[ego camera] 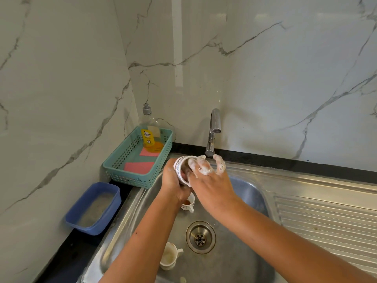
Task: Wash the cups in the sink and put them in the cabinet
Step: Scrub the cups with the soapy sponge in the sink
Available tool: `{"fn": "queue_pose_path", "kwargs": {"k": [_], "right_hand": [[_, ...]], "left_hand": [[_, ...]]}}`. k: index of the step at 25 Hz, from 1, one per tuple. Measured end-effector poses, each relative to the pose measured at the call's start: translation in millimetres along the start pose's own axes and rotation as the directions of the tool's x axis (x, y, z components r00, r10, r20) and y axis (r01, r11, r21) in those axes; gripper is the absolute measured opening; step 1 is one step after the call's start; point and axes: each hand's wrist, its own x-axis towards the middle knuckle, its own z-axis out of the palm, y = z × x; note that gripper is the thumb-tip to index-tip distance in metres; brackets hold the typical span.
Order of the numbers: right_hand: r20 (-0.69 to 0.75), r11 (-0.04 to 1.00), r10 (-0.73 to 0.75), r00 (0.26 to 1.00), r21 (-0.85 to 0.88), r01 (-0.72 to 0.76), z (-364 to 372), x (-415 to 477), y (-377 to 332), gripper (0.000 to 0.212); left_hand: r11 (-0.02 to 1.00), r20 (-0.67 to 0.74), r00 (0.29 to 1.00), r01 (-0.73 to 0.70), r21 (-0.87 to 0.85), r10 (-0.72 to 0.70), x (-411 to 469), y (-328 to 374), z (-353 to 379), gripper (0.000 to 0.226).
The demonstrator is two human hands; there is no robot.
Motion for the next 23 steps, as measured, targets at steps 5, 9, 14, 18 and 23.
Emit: {"fn": "queue_pose_path", "kwargs": {"k": [5,9,14,18,23], "right_hand": [[0.057,0.98,0.113,0.992,0.158,-0.121,-10.5,-0.5,-12.5,0.021],[-0.004,0.795,0.136,0.991,0.597,-0.107,-11.0,-4.8,-4.8,0.05],[-0.14,0.98,0.031,0.99,0.2,-0.002,6.3,-7.4,-0.4,0.067],[-0.16,0.983,0.155,0.975,0.124,-0.136,2.8,-5.0,-7.2,0.063],[-0.159,0.945,0.067,0.985,0.326,-0.012,3.3,-0.2,-7.0,0.048]], "left_hand": [[0.996,0.022,0.997,-0.07,0.056,0.069,-11.0,-5.8,3.1,0.045],[0.995,-0.011,0.995,-0.098,0.013,0.098,-11.2,-4.3,5.0,0.041],[0.997,0.015,0.998,-0.061,0.044,0.061,-8.3,1.7,2.5,0.046],[0.983,-0.016,0.987,-0.161,0.088,0.163,-7.3,4.6,3.5,0.028],[0.979,-0.009,0.982,-0.189,0.076,0.19,-16.7,1.8,4.1,0.034]]}}
